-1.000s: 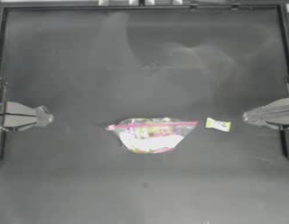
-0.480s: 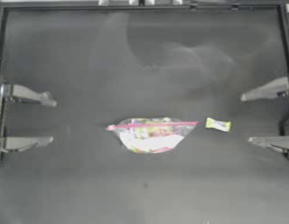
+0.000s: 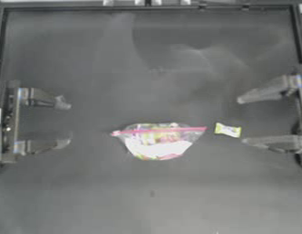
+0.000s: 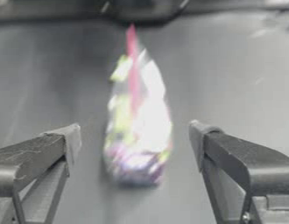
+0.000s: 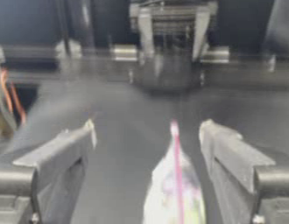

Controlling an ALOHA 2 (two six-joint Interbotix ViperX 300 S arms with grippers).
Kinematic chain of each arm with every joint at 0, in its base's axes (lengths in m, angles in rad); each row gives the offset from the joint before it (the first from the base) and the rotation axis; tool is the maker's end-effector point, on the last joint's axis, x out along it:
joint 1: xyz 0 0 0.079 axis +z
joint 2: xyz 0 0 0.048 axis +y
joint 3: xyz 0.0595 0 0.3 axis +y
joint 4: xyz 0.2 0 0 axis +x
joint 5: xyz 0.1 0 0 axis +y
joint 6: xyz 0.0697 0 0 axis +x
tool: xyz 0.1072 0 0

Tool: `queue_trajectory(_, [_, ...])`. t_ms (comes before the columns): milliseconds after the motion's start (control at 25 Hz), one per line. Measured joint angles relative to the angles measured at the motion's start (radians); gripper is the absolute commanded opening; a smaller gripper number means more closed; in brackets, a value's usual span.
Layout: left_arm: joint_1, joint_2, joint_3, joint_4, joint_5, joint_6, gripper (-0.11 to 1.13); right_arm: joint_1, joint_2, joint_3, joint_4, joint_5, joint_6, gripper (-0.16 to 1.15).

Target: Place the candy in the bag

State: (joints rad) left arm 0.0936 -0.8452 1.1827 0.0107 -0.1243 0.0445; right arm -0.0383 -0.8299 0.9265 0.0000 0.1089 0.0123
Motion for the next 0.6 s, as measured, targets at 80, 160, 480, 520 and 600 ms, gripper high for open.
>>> queue_trajectory(80, [0.011,0.014,-0.002,0.000,0.000,0.002,1.02,-0.009,0.044,-0.051,0.000,0.072,-0.002,0.99])
queue_trajectory(160, [0.017,0.020,0.000,0.000,0.000,0.002,1.02,-0.018,0.101,-0.107,0.002,0.144,0.002,0.99])
queue_trajectory(480, [0.017,0.037,0.002,0.000,0.000,0.002,1.01,-0.021,0.333,-0.359,-0.028,0.396,0.002,0.99])
queue_trajectory(520, [0.020,0.043,0.000,0.000,0.000,0.002,1.01,-0.021,0.357,-0.385,-0.040,0.417,0.002,0.99])
queue_trajectory(600, [0.023,0.054,0.003,0.000,0.000,0.002,1.01,-0.021,0.402,-0.425,-0.055,0.454,-0.002,0.99])
